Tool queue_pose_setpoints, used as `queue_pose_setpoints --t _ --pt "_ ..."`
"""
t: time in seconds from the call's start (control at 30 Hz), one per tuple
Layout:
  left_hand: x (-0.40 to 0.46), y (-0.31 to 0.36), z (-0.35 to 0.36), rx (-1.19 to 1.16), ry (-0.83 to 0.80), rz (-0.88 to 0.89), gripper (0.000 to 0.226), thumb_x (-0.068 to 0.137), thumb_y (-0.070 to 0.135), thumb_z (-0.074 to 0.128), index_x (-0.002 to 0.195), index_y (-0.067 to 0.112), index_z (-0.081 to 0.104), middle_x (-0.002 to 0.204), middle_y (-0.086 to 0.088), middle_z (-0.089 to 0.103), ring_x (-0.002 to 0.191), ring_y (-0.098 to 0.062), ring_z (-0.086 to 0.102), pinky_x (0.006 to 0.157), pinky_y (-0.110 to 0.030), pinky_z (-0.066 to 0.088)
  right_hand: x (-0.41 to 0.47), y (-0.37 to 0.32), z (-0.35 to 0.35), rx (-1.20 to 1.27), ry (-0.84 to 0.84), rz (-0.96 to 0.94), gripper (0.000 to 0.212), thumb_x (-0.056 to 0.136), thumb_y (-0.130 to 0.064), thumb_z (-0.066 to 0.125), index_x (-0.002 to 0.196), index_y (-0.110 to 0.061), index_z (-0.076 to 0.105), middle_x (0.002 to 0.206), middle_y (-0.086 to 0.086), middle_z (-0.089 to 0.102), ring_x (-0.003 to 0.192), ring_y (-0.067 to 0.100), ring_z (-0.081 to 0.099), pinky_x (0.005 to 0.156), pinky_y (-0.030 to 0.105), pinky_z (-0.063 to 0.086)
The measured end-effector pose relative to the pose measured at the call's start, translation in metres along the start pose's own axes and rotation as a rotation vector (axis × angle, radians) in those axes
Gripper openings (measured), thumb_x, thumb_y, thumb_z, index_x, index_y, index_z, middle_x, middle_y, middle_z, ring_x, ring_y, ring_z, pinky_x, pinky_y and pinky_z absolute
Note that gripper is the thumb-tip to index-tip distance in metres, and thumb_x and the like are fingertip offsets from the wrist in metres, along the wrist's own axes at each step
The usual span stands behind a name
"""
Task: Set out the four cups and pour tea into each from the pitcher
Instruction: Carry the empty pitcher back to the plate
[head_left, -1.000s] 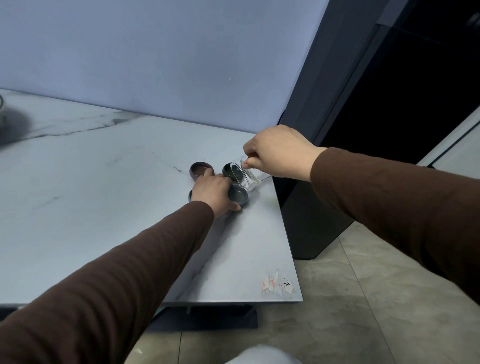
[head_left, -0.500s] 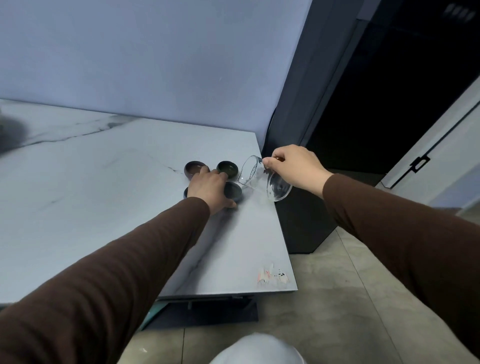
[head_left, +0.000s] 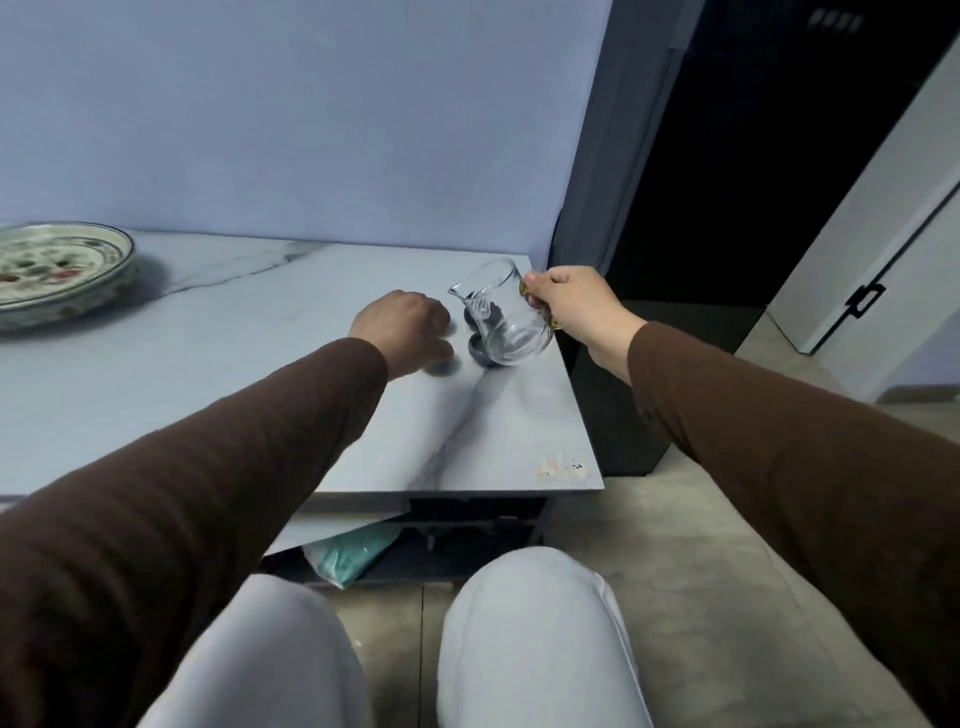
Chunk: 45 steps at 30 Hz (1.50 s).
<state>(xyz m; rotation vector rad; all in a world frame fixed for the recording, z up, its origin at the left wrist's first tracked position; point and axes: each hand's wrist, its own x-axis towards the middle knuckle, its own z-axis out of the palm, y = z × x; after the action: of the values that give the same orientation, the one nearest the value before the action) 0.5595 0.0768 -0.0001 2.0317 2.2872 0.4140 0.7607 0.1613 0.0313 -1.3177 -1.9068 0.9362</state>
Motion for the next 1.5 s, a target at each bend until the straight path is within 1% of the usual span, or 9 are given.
queue_pose_setpoints --t 0.2,0.4,0.53,0.73,0.9,1.03,1.17,1.3,1.5 --pt "-0.016 -0.046 -0.024 -0.008 -0.003 -0.086 0.042 0.083 0.042 0.072 0.12 0.024 0.064 0.12 0.003 0.065 0.115 -0.022 0.056 0.088 -0.032 0.045 0.005 -0.023 0.05 0.144 -0.014 -0.024 0.036 0.095 -0.042 0.054 0.067 -0.022 0.063 0.065 -0.006 0.059 0.063 0.015 0.05 0.066 0.034 0.04" --pt "0.031 -0.108 -0.02 -0.011 -0.026 -0.129 0.041 0.084 0.04 0.072 0.121 0.023 0.063 0.12 0.003 0.065 0.113 -0.022 0.056 0.09 -0.034 0.046 0.066 -0.036 0.113 0.144 -0.04 -0.045 0.034 0.096 -0.041 0.052 0.067 -0.025 0.062 0.064 -0.01 0.059 0.063 0.012 0.054 0.066 0.032 0.042" --pt "0.078 -0.158 -0.004 -0.004 -0.059 -0.151 0.041 0.084 0.04 0.071 0.121 0.024 0.063 0.12 0.004 0.065 0.097 -0.02 0.055 0.083 -0.032 0.044 0.126 -0.033 0.153 0.129 -0.06 -0.043 0.036 0.096 -0.042 0.05 0.065 -0.027 0.058 0.064 -0.01 0.057 0.057 0.009 0.049 0.058 0.026 0.039" --pt "0.116 -0.207 0.009 -0.019 -0.14 -0.209 0.043 0.085 0.041 0.07 0.123 0.024 0.061 0.118 0.003 0.065 0.111 -0.022 0.056 0.087 -0.035 0.047 0.176 -0.03 0.184 0.12 -0.11 -0.007 0.035 0.099 -0.039 0.047 0.067 -0.027 0.056 0.066 -0.009 0.057 0.061 0.01 0.05 0.061 0.029 0.039" --pt "0.105 -0.208 -0.02 -0.087 -0.236 -0.286 0.045 0.085 0.04 0.07 0.125 0.023 0.06 0.119 0.002 0.065 0.112 -0.022 0.056 0.088 -0.034 0.046 0.162 -0.054 0.192 0.138 -0.218 0.094 0.033 0.099 -0.039 0.047 0.078 -0.019 0.061 0.069 -0.007 0.057 0.058 0.011 0.046 0.06 0.03 0.038" --pt "0.083 -0.201 -0.068 -0.138 -0.309 -0.362 0.044 0.085 0.038 0.07 0.125 0.022 0.06 0.118 0.001 0.064 0.108 -0.022 0.058 0.087 -0.033 0.046 0.138 -0.097 0.184 0.152 -0.28 0.179 0.035 0.101 -0.035 0.046 0.069 -0.024 0.052 0.071 -0.005 0.058 0.059 0.01 0.045 0.063 0.03 0.037" --pt "0.058 -0.202 -0.121 -0.154 -0.362 -0.421 0.043 0.084 0.037 0.071 0.124 0.023 0.06 0.117 0.002 0.065 0.108 -0.022 0.06 0.09 -0.036 0.049 0.108 -0.147 0.183 0.141 -0.301 0.271 0.033 0.101 -0.036 0.046 0.074 -0.019 0.052 0.068 -0.009 0.057 0.055 0.004 0.046 0.06 0.024 0.038" --pt "0.036 -0.221 -0.17 -0.151 -0.385 -0.421 0.044 0.084 0.037 0.071 0.123 0.022 0.061 0.115 0.001 0.066 0.109 -0.023 0.059 0.09 -0.036 0.049 0.084 -0.204 0.196 0.184 -0.364 0.354 0.033 0.102 -0.035 0.042 0.073 -0.02 0.047 0.075 -0.005 0.056 0.063 0.014 0.044 0.069 0.034 0.038" --pt "0.01 -0.274 -0.208 -0.168 -0.408 -0.397 0.046 0.085 0.037 0.071 0.125 0.02 0.06 0.118 -0.002 0.065 0.111 -0.026 0.058 0.089 -0.036 0.048 0.062 -0.259 0.229 0.184 -0.343 0.418 0.033 0.102 -0.036 0.041 0.073 -0.023 0.047 0.075 -0.007 0.055 0.064 0.012 0.044 0.068 0.031 0.039"
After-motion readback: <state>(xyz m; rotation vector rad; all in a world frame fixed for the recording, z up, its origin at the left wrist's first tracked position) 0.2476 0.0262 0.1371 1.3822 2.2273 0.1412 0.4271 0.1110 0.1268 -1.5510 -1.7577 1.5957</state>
